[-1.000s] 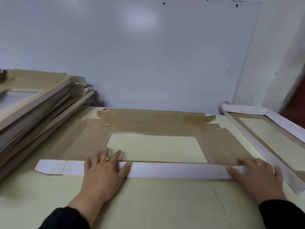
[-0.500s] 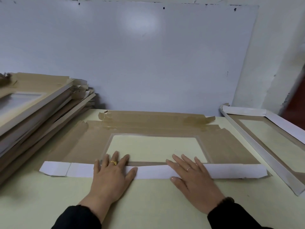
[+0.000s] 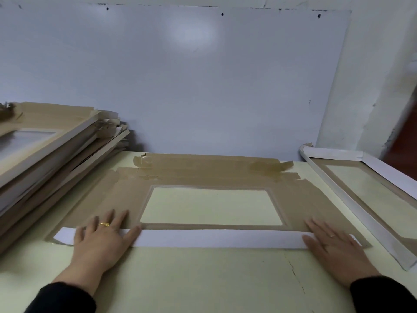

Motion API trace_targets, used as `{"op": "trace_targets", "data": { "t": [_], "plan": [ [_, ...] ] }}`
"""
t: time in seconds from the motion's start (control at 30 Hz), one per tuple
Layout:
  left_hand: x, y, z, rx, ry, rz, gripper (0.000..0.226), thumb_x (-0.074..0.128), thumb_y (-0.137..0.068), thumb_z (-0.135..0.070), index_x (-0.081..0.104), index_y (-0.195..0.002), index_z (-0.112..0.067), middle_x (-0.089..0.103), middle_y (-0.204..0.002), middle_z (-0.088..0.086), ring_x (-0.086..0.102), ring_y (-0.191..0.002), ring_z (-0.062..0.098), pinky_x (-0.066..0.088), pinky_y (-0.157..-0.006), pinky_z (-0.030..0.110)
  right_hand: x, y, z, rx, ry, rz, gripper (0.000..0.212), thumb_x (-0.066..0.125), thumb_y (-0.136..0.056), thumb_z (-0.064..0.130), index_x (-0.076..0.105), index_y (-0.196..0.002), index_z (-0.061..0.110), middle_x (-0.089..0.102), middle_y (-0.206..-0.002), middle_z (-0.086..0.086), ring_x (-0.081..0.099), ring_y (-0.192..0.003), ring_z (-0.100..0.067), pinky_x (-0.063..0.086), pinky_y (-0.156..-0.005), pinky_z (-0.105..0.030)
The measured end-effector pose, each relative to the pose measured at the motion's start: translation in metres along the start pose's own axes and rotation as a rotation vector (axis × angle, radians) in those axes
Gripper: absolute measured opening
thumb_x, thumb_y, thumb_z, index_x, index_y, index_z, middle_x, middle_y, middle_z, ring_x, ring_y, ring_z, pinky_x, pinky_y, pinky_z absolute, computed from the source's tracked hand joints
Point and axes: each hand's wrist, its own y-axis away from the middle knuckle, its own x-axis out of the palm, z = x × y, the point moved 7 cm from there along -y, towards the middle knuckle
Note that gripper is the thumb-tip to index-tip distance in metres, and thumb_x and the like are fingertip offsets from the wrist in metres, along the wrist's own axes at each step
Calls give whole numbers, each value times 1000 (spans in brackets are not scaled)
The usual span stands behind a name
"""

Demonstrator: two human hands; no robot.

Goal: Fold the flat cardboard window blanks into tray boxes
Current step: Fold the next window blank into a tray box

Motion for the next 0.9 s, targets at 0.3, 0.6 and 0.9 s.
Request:
{"op": "trace_targets", "data": {
  "t": [0.3,0.6,0.9],
  "plan": [
    [-4,-8,17,-65,-59,-84,55,24,-89,-66,25,-137,-41,24,-147,-3,17,-137,23,14,-106,41,-45,25,45,-322,-55,-411,57,39,-88,52,57,-124,12,56,-128,-7,54,-118,-25,35,-100,-34],
    [-21,18,-30,192,143,-232,65,20,-88,-66,44,-135,-27,40,-143,2,25,-136,22,14,-110,39,-45,37,110,-681,39,-600,44,94,-39,17,76,-79,11,73,-79,3,69,-67,-10,52,-51,-18],
    [-30,105,-162,880,-40,-384,28,50,-76,-37,64,-58,-20,66,-73,-1,60,-64,19,32,-60,26,-59,61,122,-727,46,-839,54,26,-99,14,66,-62,12,55,-52,0,54,-45,-20,44,-41,-22]
  ]
}}
